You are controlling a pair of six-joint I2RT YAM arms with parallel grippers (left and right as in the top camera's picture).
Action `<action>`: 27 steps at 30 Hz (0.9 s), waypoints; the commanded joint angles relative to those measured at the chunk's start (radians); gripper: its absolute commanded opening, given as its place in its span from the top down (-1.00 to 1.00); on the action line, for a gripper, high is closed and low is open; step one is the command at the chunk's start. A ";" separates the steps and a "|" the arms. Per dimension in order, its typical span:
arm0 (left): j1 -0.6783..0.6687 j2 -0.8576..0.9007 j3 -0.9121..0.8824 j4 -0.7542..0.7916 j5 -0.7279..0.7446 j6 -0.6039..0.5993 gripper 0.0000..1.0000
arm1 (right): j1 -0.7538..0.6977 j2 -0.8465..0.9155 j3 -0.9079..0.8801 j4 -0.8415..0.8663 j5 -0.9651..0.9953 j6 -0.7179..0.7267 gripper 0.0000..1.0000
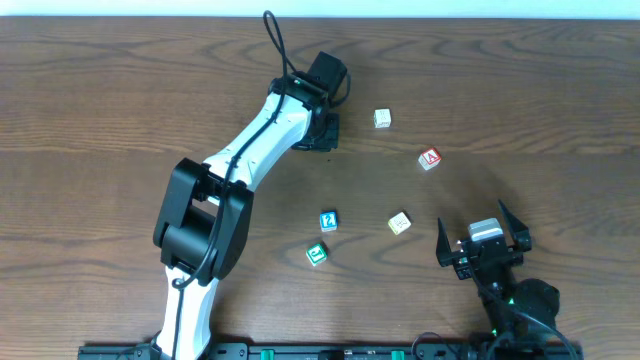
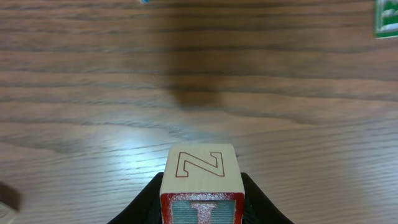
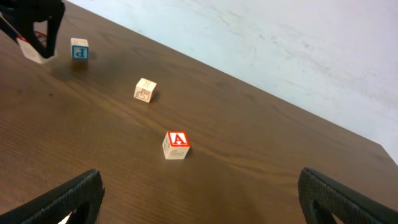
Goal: Spell out Ai2
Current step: 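Carry the 'I' block to the table center and set it down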
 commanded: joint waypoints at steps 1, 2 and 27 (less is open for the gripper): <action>-0.005 0.019 0.010 0.005 0.064 -0.024 0.89 | 0.005 -0.007 -0.004 0.000 0.002 -0.008 -0.98; -0.010 0.027 0.010 0.003 0.066 -0.031 0.89 | 0.005 -0.007 -0.004 0.000 0.002 -0.008 -0.98; -0.097 0.050 -0.012 -0.004 -0.129 -0.246 0.88 | 0.005 -0.007 -0.004 0.000 0.002 -0.008 -0.99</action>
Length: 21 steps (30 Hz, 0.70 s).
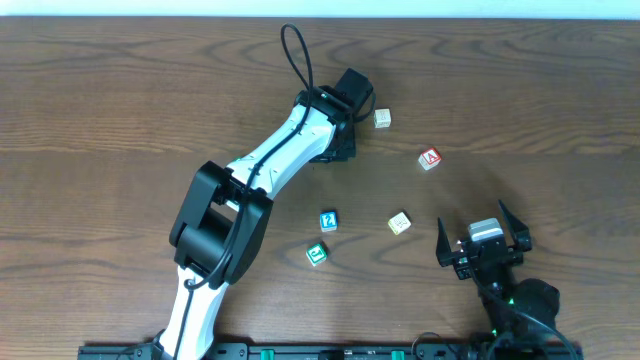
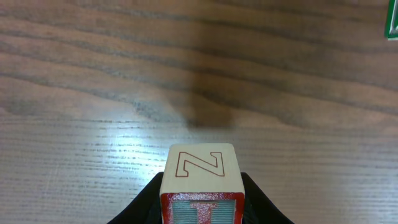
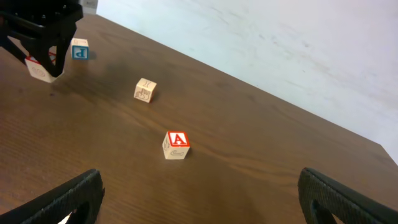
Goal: Spell out Ai2
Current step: 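Carry the 'I' block to the table center and set it down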
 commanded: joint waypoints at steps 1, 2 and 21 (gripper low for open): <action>-0.008 0.020 -0.012 -0.001 -0.028 -0.014 0.88 | 0.005 -0.007 -0.004 0.000 0.002 -0.008 -0.99; -0.011 0.023 -0.012 0.000 -0.028 -0.012 0.88 | 0.005 -0.007 -0.004 0.000 0.002 -0.008 -0.99; -0.019 0.068 -0.012 0.031 0.030 0.060 0.88 | 0.005 -0.007 -0.004 0.000 0.002 -0.008 -0.99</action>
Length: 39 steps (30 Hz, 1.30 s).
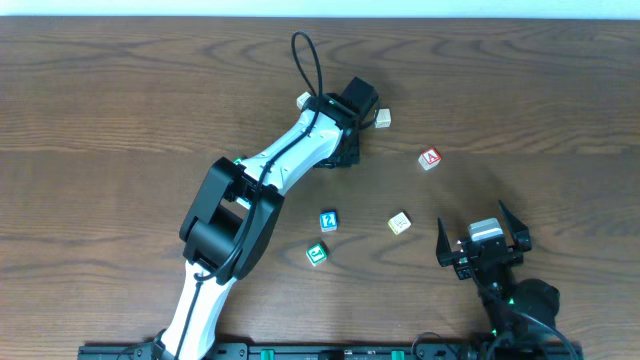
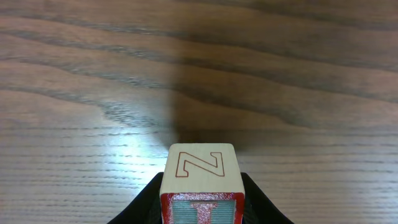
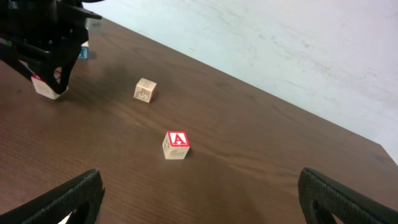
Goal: Spell out Ai2
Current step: 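Carry the 'I' block to the table center and set it down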
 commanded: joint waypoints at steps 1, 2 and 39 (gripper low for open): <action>0.002 0.018 -0.006 -0.001 0.013 0.029 0.87 | 0.005 -0.007 -0.004 -0.001 0.002 -0.008 -0.98; 0.002 0.018 -0.006 -0.003 0.013 0.028 0.87 | 0.005 -0.007 -0.004 -0.001 0.002 -0.008 -0.99; 0.005 0.011 -0.002 -0.034 -0.024 0.006 0.04 | 0.005 -0.007 -0.004 -0.001 0.002 -0.008 -0.99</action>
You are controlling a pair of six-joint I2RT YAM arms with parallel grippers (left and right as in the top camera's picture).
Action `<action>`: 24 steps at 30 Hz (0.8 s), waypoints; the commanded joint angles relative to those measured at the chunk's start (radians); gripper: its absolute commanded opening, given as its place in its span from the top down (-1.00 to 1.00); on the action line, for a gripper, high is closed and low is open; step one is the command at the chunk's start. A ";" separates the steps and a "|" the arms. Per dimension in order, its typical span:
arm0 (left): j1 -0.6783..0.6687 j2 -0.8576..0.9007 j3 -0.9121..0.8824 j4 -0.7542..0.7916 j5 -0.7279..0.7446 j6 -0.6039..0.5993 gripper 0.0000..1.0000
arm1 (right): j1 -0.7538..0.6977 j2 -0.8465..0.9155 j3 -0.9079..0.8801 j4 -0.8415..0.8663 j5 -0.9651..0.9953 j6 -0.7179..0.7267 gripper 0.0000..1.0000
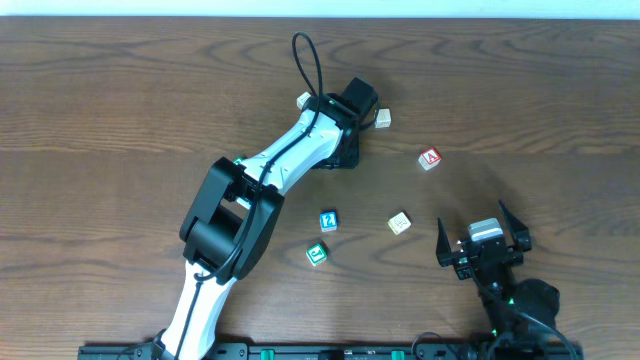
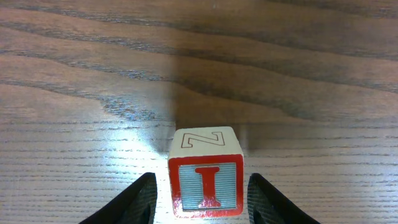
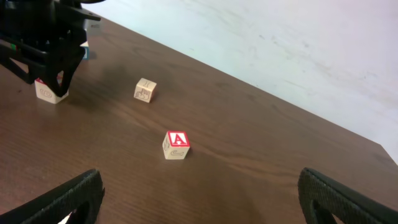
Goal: Spell out Ai2
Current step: 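Carry the 'I' block to the table center and set it down, then move the left gripper to the blue '2' block and grasp it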
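The I block (image 2: 205, 177), red I on its near face and Z on top, stands on the table between the fingers of my left gripper (image 2: 202, 200), which is open with a gap on each side. Seen from overhead the left gripper (image 1: 341, 152) covers that block; the right wrist view shows the I block (image 3: 49, 92) beneath it. To the right lies the red A block (image 1: 429, 159), also in the right wrist view (image 3: 176, 144). The blue 2 block (image 1: 328, 221) lies nearer me. My right gripper (image 1: 483, 241) rests open at the near right.
A beige block (image 1: 382, 118) lies just right of the left wrist. Another beige block (image 1: 399, 223) and a green block (image 1: 317, 254) lie near the 2 block. The table's far edge meets a white floor (image 3: 280, 37).
My left gripper has opened and let go of the I block, which now stands on the table between the fingers. The arm's place over the table is unchanged. The right arm is still.
My left gripper was shut on the I block, held above the table left of the beige block. It then stood further right with the block, then close to the beige block. Now the block stands there, let go. The right gripper stayed open throughout.
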 commanded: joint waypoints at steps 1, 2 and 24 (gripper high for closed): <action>0.007 0.005 0.006 -0.024 -0.025 0.004 0.04 | 0.005 -0.007 -0.003 0.000 0.002 -0.008 -0.99; 0.011 -0.005 0.016 -0.037 -0.025 0.003 0.04 | 0.005 -0.007 -0.004 0.000 0.002 -0.008 -0.99; -0.008 -0.247 0.059 -0.103 -0.109 0.003 -0.12 | 0.005 -0.007 -0.004 0.000 0.002 -0.008 -0.99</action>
